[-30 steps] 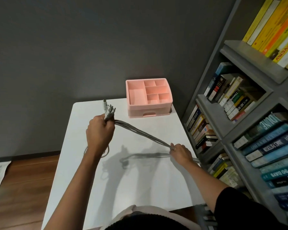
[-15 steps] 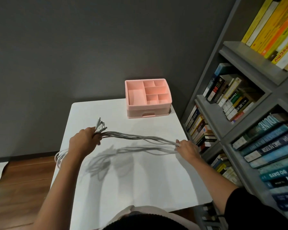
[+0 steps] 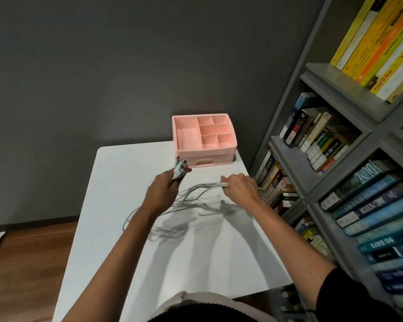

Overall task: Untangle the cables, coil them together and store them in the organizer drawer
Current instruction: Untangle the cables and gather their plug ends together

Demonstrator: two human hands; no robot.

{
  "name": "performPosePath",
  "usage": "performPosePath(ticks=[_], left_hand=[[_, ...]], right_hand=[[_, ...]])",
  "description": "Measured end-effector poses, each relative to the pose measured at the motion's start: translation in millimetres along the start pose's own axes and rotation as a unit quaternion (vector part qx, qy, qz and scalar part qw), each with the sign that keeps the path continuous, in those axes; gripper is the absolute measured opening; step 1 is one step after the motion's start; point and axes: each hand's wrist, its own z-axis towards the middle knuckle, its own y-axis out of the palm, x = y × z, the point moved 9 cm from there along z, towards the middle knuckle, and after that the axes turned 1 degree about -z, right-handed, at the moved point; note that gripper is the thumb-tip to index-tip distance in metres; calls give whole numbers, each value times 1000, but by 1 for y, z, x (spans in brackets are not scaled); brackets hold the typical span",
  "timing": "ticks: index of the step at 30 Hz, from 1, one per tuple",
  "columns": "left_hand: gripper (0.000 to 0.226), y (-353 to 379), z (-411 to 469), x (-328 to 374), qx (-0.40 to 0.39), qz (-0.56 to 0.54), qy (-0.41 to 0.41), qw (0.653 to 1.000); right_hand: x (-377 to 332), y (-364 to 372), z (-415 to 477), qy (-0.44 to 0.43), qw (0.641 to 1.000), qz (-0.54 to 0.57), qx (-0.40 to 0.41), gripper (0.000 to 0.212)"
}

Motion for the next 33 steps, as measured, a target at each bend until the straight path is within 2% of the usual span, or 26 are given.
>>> performPosePath(ticks=[3,7,10,16,21,24,26,29,33], left_hand=[[32,28,6,17,-24,-59,6,998],[32,55,0,15,-46,-101,-43,993],[41,51,-6,19,-31,-76,-63,995],[32,20,-6,53,23,-71,1,997],[39,16,-10,60,21,-29,7,999],[36,-1,-12,70,40,-11,31,999],[26,-4,-14,75,33,19,47,998],[24,1,-19,76,20,16,48,998],[28,-12,-17,76,42,25,63,997]], right_hand=[[-20,-17,-2,-24,999,7,22,47],[-34,-29,-4,-31,998,39,33,43],[-34,-29,-7,-22,996,77,32,43],[-27,-16,-2,-15,979,201,11,47],[-17,3,9,-2,958,287,1,54],[2,20,8,31,956,291,-2,51],[10,29,6,47,949,313,5,55],[14,32,2,59,940,333,36,59],[36,56,-5,137,946,294,-18,51]])
